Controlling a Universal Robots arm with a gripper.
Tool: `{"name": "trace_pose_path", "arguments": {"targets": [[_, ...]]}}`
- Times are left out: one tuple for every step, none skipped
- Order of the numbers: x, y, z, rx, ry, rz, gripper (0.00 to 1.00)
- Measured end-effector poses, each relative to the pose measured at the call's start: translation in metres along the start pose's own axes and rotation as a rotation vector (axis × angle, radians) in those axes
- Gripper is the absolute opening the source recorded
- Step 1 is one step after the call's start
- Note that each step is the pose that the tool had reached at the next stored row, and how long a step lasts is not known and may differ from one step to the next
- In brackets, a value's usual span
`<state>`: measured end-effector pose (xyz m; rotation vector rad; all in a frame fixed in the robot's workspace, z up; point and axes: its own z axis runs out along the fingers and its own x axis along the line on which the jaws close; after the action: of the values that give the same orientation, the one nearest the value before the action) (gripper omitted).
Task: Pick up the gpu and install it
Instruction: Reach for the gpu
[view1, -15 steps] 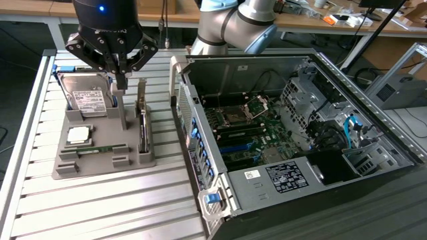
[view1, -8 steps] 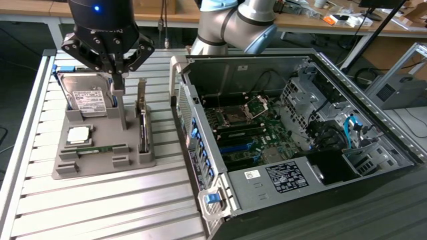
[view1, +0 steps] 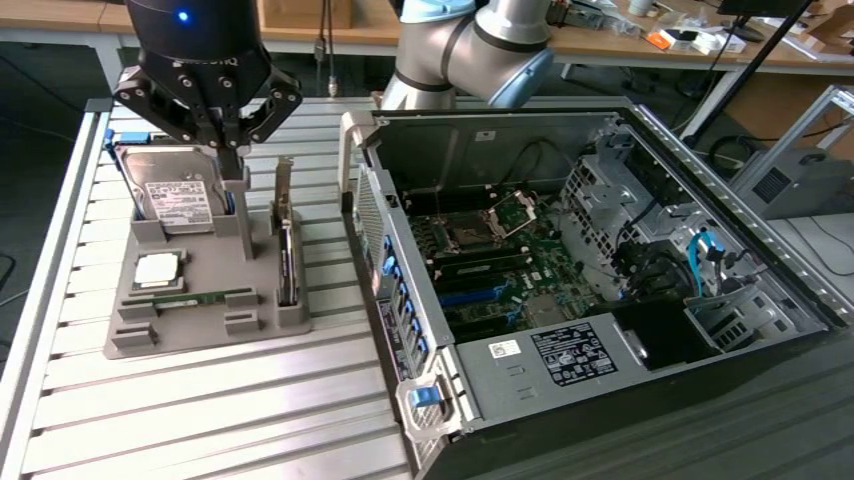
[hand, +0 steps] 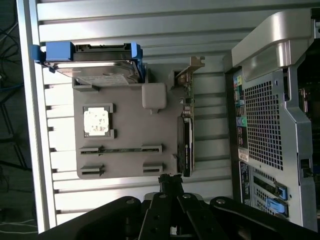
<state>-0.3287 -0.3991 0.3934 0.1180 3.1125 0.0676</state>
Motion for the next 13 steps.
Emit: {"name": "trace_pose_path", "arguments": {"targets": [[0.001, -0.0001, 0.0000, 0.0000, 0.0000, 0.000, 0.11], [0.001, -0.0001, 0.0000, 0.0000, 0.0000, 0.000, 0.11], [0.002, -0.0002, -0.0001, 0.0000, 0.0000, 0.000, 0.11], [0.003, -0.0002, -0.0001, 0.0000, 0.0000, 0.000, 0.11], [0.004, -0.0003, -0.0001, -0.0001, -0.0001, 0.000, 0.11], [0.005, -0.0004, -0.0001, -0.0001, -0.0001, 0.000, 0.11], [0.006, -0.0005, -0.0001, -0.0001, -0.0001, 0.000, 0.11], [0.007, -0.0006, -0.0002, 0.0000, 0.0000, 0.000, 0.11], [0.009, -0.0006, -0.0002, -0.0001, -0.0001, 0.000, 0.11], [0.010, -0.0007, -0.0002, -0.0001, -0.0001, 0.000, 0.11], [0.010, -0.0008, -0.0003, 0.0000, 0.0000, 0.000, 0.11], [0.011, -0.0008, -0.0003, 0.0000, 0.0000, 0.000, 0.11], [0.012, -0.0009, -0.0003, 0.0000, 0.0000, 0.000, 0.11]]}}
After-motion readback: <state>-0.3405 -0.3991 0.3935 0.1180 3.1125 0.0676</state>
